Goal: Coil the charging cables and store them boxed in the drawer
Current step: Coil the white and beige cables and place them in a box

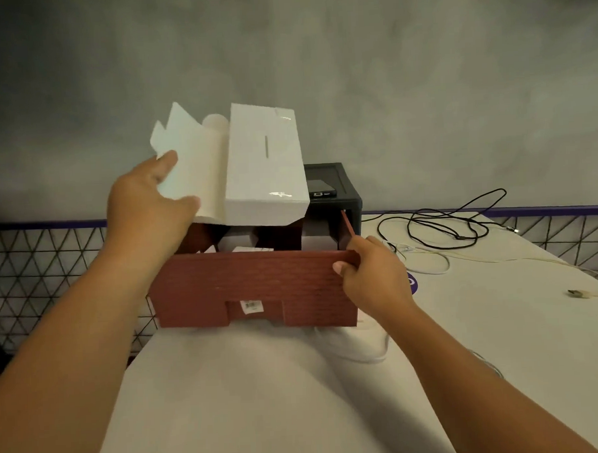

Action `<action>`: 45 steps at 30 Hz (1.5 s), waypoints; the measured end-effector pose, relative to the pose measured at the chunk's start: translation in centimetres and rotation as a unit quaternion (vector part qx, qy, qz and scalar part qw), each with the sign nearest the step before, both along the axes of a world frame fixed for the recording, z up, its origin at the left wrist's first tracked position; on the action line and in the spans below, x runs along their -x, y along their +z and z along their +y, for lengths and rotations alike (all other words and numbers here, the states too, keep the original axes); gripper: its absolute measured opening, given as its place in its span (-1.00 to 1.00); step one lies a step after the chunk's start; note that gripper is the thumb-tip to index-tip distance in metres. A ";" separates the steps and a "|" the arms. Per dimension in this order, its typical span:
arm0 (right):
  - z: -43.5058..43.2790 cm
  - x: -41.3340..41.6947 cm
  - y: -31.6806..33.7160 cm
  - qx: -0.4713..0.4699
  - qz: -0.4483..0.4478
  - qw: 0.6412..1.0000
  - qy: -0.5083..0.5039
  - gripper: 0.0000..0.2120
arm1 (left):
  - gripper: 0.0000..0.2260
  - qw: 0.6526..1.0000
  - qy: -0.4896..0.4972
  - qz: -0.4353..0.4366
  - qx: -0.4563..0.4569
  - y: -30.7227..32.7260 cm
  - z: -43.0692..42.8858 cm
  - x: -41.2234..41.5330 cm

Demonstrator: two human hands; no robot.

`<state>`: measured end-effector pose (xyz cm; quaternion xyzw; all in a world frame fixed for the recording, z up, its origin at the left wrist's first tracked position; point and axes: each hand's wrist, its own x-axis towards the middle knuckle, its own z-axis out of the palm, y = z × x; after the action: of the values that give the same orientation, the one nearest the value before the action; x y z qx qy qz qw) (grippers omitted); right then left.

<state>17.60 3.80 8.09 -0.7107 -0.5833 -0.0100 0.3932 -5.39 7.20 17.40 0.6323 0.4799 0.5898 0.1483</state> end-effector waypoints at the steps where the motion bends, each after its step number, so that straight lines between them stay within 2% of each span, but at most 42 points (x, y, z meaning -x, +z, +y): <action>1: 0.7 -0.3 0.1 0.003 -0.003 1.000 -0.004 -0.89 | -0.45 0.999 -0.010 -0.029 0.010 -0.6 -0.3 0.5; 4: 2.4 -1.3 0.1 0.012 -0.014 1.000 -0.023 -0.89 | -0.46 0.990 -0.049 -0.122 0.047 -3.1 -0.6 1.9; 6: 3.6 -1.8 0.2 0.018 -0.016 0.999 -0.036 -0.86 | -0.46 0.985 -0.055 -0.149 0.064 -4.8 -0.6 2.3; 12: 7.6 -2.7 0.6 0.057 -0.025 0.997 -0.049 -0.77 | -0.47 0.978 -0.091 -0.139 0.125 -9.0 -0.5 1.7; 19: 11.0 -3.8 0.7 0.084 -0.018 0.993 -0.078 -0.72 | -0.53 0.973 -0.119 -0.123 0.157 -11.2 -0.7 0.1; 22: 10.6 -3.6 0.8 0.075 0.058 0.994 -0.052 -0.60 | -0.51 0.969 -0.143 -0.122 0.163 -11.7 -0.6 -0.1; 25: 7.9 -2.6 1.0 0.025 0.141 0.990 0.003 -0.45 | -0.52 0.966 -0.171 -0.105 0.160 -11.7 -0.7 -0.6; 27: 5.0 -2.4 1.1 0.048 0.193 0.977 0.079 -0.51 | -0.53 0.965 -0.193 -0.093 0.152 -11.6 -0.9 -1.2; 28: 3.3 -2.6 1.0 0.094 0.225 0.961 0.133 -0.60 | -0.54 0.963 -0.205 -0.091 0.146 -11.6 -1.0 -1.6; 30: 0.0 -3.5 0.5 0.191 0.301 0.903 0.238 -0.69 | -0.54 0.960 -0.225 -0.092 0.137 -11.6 -1.3 -2.4; 32: -2.8 -4.7 -0.5 0.217 0.377 0.843 0.317 -0.62 | -0.54 0.957 -0.238 -0.095 0.137 -11.6 -1.8 -3.3; 33: -3.9 -5.0 -1.0 0.207 0.403 0.825 0.338 -0.55 | -0.54 0.954 -0.240 -0.104 0.143 -11.6 -2.0 -3.8; 35: -5.4 -5.2 -2.3 0.168 0.436 0.814 0.345 -0.44 | -0.55 0.946 -0.238 -0.145 0.162 -11.9 -2.4 -4.6; 37: -6.6 -5.0 -3.6 0.112 0.466 0.820 0.312 -0.39 | -0.62 0.942 -0.221 -0.177 0.181 -12.8 -2.8 -5.5; 42: -7.4 -4.7 -5.4 0.004 0.527 0.830 0.182 -0.42 | -0.67 0.937 -0.210 -0.193 0.201 -15.0 -4.8 -7.6; 44: -7.8 -4.6 -5.6 -0.019 0.551 0.815 0.179 -0.43 | -0.73 0.943 -0.211 -0.187 0.176 -15.2 -5.6 -8.4; 45: -7.9 -4.7 -5.6 -0.028 0.561 0.806 0.186 -0.49 | -0.76 0.948 -0.211 -0.176 0.162 -15.4 -5.6 -8.6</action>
<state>22.28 -4.15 2.46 -0.4589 -0.3814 0.4472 0.6663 3.25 1.56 2.03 0.5727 0.3905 0.5613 0.4521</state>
